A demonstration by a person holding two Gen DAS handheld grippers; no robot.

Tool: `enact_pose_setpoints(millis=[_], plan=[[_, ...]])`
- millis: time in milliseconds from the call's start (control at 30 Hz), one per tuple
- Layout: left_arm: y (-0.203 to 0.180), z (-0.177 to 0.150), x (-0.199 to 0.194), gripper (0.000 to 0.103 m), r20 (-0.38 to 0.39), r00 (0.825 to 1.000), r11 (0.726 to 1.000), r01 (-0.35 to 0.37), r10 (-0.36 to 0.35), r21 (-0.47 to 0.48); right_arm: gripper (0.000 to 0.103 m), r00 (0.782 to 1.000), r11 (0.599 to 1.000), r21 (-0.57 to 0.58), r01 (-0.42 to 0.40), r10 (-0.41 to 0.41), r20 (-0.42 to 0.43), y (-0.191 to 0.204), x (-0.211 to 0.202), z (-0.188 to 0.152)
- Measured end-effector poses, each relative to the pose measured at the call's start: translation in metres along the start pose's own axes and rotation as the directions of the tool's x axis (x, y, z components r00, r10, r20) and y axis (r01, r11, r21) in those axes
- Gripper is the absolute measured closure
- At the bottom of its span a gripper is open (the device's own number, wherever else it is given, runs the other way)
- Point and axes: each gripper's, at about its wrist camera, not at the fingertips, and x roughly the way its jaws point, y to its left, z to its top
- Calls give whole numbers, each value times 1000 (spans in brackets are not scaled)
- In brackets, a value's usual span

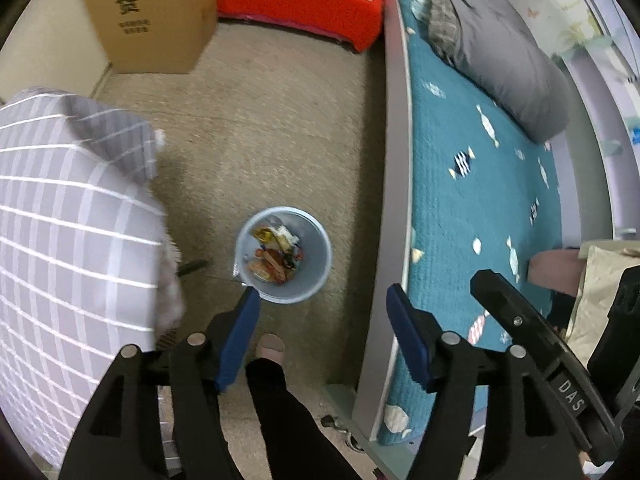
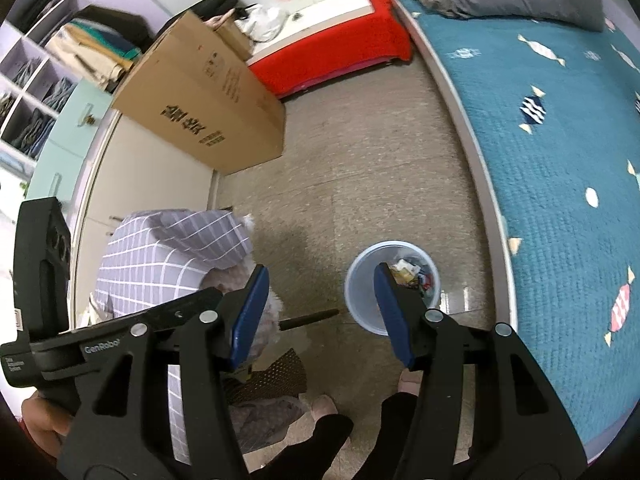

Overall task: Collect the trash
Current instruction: 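Move both tools back to the table toward the box and newspaper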

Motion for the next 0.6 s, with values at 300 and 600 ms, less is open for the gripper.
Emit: enact_pose_setpoints(millis=[300,600], plan=[[123,-16,-69,36,131,989,987,-41,62,-156,49,998,990,-127,-53,47,-47,114,35,-27],[283,-55,-154,36,240,950,961,-146,203,-235,48,983,965,-210,-159,135,-122,264,92,-91]])
